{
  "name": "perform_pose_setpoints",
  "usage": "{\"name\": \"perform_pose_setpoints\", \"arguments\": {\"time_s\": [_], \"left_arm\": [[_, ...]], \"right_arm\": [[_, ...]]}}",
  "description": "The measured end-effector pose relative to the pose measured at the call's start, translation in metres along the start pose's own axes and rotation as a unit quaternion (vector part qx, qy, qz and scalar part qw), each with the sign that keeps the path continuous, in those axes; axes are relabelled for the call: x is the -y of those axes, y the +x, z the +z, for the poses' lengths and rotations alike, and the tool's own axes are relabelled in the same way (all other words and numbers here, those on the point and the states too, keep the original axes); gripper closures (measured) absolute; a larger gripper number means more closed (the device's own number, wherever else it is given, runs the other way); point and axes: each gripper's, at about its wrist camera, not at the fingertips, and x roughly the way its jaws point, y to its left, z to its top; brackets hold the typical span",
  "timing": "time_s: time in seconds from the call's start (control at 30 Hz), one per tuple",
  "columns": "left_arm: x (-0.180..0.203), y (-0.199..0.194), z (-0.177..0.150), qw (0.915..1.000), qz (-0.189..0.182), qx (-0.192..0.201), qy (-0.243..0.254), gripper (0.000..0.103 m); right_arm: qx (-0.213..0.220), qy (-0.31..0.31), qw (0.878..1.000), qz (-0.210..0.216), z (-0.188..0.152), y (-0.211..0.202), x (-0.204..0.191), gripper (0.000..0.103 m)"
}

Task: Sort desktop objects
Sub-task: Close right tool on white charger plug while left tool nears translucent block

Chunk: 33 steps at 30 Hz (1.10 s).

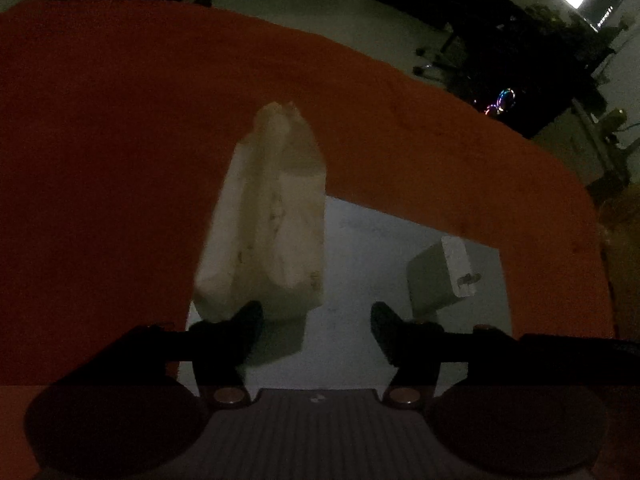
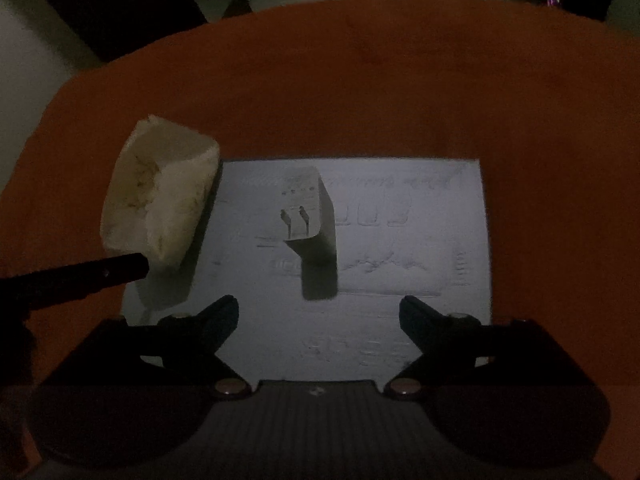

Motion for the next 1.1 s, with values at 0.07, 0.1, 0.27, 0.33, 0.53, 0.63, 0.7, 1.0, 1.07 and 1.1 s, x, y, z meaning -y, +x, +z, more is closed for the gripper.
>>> {"name": "perform_pose_setpoints", "arguments": {"time_s": [0.07,0.1,0.27,0.33,0.53,0.63,0.7,1.0,1.07,1.1], "left_arm": [[0.001,0.005,0.004,1.0,0.008,0.002,0.006,0.047],[0.001,0.008,0.006,0.9999,0.01,0.0,0.005,0.047],[0.003,0.016,0.011,0.9991,0.035,0.0,0.023,0.047],[0.003,0.016,0.011,0.9984,0.046,0.004,0.034,0.047],[0.002,0.001,0.011,0.9972,0.051,0.021,0.051,0.047],[0.001,-0.014,0.012,0.9963,0.049,0.037,0.06,0.043],[0.003,-0.022,0.011,0.9944,0.064,0.052,0.065,0.042],[0.013,-0.014,0.022,0.9914,0.085,0.053,0.084,0.042],[0.018,-0.009,0.024,0.9894,0.093,0.053,0.098,0.042],[0.02,-0.005,0.024,0.9882,0.098,0.052,0.105,0.042]], "right_arm": [[-0.007,-0.008,1.0,-0.004,0.005,0.009,-0.006,0.013],[-0.009,-0.015,1.0,-0.007,0.008,0.013,-0.009,0.012],[-0.011,-0.026,0.999,-0.019,0.02,0.031,-0.02,0.01],[-0.011,-0.027,0.999,-0.026,0.024,0.037,-0.021,0.01],[-0.004,-0.04,0.999,-0.027,0.027,0.054,-0.021,0.014],[-0.005,-0.052,0.998,-0.038,0.024,0.059,-0.02,0.047],[-0.012,-0.053,0.998,-0.037,0.021,0.063,-0.017,0.065],[-0.004,-0.059,0.998,-0.034,0.014,0.062,-0.011,0.072],[-0.006,-0.058,0.998,-0.032,0.014,0.062,-0.009,0.072],[-0.006,-0.058,0.998,-0.032,0.014,0.062,-0.009,0.073]]}}
